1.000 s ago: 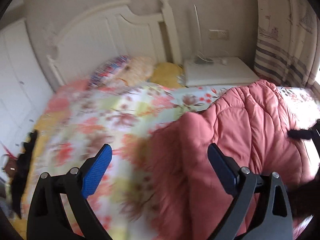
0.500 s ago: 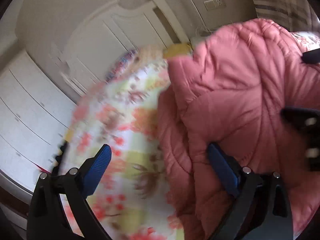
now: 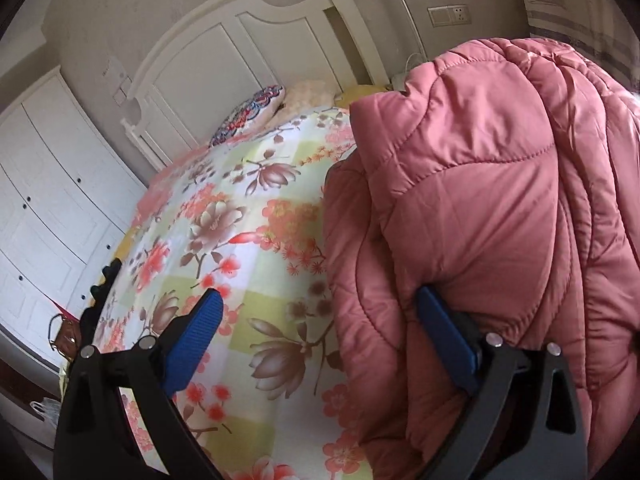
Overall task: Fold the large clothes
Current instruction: 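Press the folded coat bundle flat with both open grippers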
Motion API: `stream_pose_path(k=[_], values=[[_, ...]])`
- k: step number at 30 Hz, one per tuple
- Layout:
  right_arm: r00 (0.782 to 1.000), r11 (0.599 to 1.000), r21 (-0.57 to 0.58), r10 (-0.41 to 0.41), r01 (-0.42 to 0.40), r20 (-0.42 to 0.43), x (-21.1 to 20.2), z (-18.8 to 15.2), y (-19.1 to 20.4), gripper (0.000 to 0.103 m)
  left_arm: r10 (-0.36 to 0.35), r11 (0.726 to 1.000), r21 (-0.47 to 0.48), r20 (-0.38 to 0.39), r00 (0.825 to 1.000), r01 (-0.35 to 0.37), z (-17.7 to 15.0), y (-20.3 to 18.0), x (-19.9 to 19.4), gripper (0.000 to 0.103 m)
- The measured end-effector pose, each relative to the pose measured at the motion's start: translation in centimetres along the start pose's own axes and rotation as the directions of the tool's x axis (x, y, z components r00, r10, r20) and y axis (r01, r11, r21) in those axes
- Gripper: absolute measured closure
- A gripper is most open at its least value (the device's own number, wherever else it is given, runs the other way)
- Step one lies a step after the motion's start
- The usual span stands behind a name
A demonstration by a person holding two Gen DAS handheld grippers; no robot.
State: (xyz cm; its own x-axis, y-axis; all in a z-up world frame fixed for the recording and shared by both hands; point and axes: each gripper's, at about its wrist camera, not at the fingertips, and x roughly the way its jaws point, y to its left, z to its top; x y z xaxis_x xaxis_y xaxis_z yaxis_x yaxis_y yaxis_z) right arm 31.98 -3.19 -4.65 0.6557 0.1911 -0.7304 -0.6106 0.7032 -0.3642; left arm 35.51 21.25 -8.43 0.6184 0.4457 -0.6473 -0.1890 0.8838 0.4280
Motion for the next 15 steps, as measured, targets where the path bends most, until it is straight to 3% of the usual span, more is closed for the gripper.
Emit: stream_pose_path(k=[3,6,8,13,15], values=[[0.997,0.997,0.045,0.064,-0.061,-0.051,-1.0,0.1,-1.6,0.005,-0.023,1.000,-0.020,-0.011,1.000,0.022,0.1,0.4,0.3,0.005],[0.996,0.994,0.066,0.087,-0.089,0.028,-3.2,1.7,-3.4,0.005,-0.042,0.998,-0.043,-0.021,0.999,0.041,0.0,0.9,0.7,0.005],[0.992,0.988,0.090,0.121,-0.124,0.037,-2.8,3.3,-4.7,0.005,-0.042,0.998,-0.053,-0.025,0.999,0.041,-0.1,0.9,0.7,0.005],[0.960,0.928,0.263,0.278,-0.265,-0.015,3.1,7.1,-8.1,0.005,-0.052,0.997,-0.066,-0.035,0.998,0.050,-0.1,1.1,0.9,0.005],[0.941,0.921,0.270,0.320,-0.281,-0.113,6.9,7.2,-7.5,0.004,-0.062,0.995,-0.077,-0.039,0.997,0.059,-0.1,1.5,1.1,0.005]])
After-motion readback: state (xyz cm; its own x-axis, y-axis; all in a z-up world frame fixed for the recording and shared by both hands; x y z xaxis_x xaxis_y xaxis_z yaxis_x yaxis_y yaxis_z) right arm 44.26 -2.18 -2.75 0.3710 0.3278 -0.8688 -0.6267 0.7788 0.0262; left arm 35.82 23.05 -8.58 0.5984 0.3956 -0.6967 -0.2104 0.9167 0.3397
